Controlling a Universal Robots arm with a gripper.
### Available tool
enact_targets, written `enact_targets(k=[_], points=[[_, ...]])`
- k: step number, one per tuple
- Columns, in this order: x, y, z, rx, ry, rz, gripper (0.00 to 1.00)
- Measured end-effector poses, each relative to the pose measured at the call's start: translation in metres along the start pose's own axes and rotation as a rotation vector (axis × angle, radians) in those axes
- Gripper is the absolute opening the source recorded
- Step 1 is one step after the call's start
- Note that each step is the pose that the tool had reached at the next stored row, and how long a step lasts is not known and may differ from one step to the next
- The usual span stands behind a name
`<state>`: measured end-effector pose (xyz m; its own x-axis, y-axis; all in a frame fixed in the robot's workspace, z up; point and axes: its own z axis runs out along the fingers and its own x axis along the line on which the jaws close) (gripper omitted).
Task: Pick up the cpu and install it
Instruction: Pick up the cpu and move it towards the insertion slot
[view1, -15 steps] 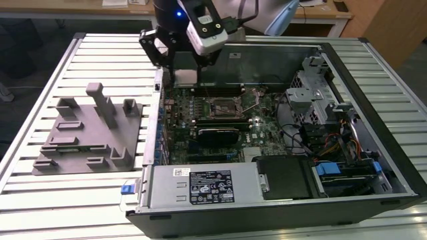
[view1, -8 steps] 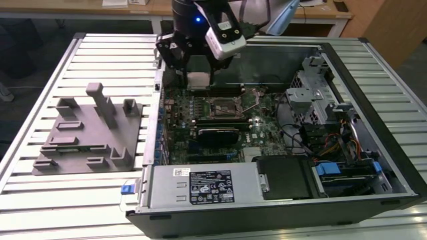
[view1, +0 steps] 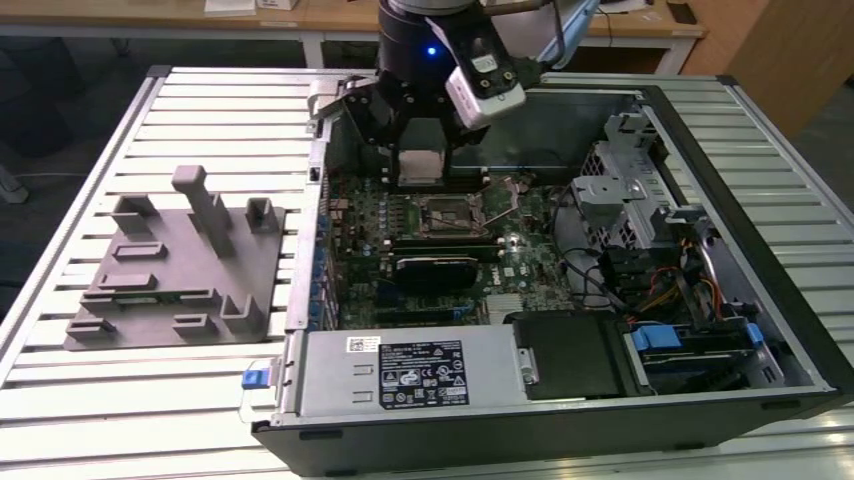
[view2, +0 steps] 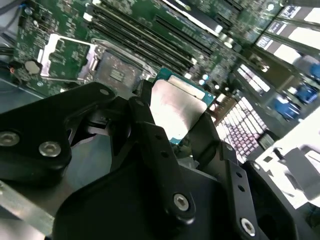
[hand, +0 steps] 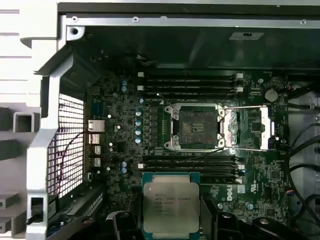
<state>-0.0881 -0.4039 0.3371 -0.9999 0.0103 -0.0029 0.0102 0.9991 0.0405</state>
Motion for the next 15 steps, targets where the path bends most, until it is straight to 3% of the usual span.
enact_targets(k=[15], points=[[-0.0225,0.0080,0.0227,0.0002,0.0063,0.000,0.54]])
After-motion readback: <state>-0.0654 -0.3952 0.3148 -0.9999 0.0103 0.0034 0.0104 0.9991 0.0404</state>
